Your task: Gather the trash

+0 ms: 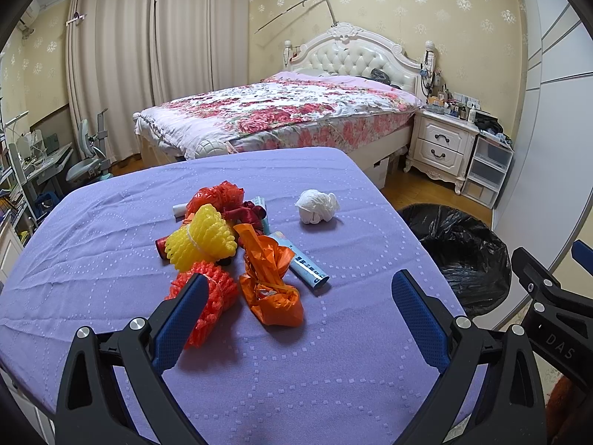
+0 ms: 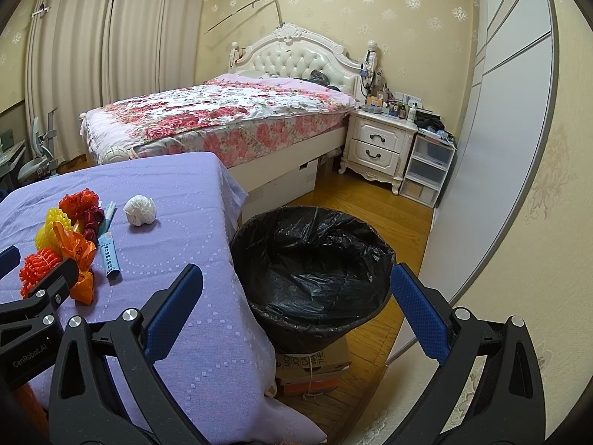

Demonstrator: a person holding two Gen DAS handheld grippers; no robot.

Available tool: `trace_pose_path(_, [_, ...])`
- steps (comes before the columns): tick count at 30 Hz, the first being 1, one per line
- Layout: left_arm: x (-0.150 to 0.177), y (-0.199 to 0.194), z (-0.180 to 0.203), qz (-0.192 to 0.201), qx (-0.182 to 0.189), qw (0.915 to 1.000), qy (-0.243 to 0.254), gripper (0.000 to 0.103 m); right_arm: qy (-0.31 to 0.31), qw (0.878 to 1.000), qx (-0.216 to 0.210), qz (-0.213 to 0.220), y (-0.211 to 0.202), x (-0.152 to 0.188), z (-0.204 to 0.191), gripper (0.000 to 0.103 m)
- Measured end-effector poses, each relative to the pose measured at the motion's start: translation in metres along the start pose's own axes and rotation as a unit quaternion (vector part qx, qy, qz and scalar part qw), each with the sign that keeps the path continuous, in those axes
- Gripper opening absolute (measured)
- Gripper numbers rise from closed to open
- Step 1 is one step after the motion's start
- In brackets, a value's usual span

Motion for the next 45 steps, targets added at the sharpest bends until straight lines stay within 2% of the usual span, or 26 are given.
trace_pose_path(10, [0.001,-0.001,-0.001,-0.001,0.000,1.0000,0.001,0.096,0.001,1.000,-0.005,-0.004,0.002,0.007,-0.004,0.099])
trace_pose_path(15, [0.011,0.002,-0.004,0.003,-0.005,1.0000,0.004,0.096,0.000,1.000,-0.023,-0.014,0.009,0.019,-0.024,0.099])
trace_pose_path(27, [-0.005,0.001,-0.082,0.005,-0.050,0.9983,-0.030,0.096,-0.011,0.997,-0.065,-0.028,0.012,0.015,-0.053,0.099])
trace_pose_path(32, [-0.003,-0.001,-0.099,0.001,-0.059,0.9977,-0.032,0.096,-0.021,0.996,-0.078,-0.029,0.015,0.012,-0.069,0.098])
trace_pose_path(33, [-0.001,0.001,-0.102,-0.004,-0.060,0.9977,-0.032,0.096,-0.023,0.996,-0.081,-0.030,0.015,0.011,-0.073,0.097])
trace_pose_path(36, [0.005,0.008,-0.105,-0.019,-0.060,0.9976,-0.030,0.096,-0.031,0.995,-0.090,-0.037,0.019,0.011,-0.080,0.082])
trace_pose_path(45, [0.013,0.028,-0.100,-0.037,-0.060,0.9974,-0.017,0.096,-0.043,0.993,-0.104,-0.045,0.024,0.012,-0.098,0.082])
Point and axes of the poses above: each gripper's, at about its wrist camera, not at the fingertips, and y roughly the way its jaws point, z to its right, x to its underside, the point moved 9 cm from there along y, roughly the way its jaws point, and after that the axes turned 12 degrees about -y, right-handed, at the moved point
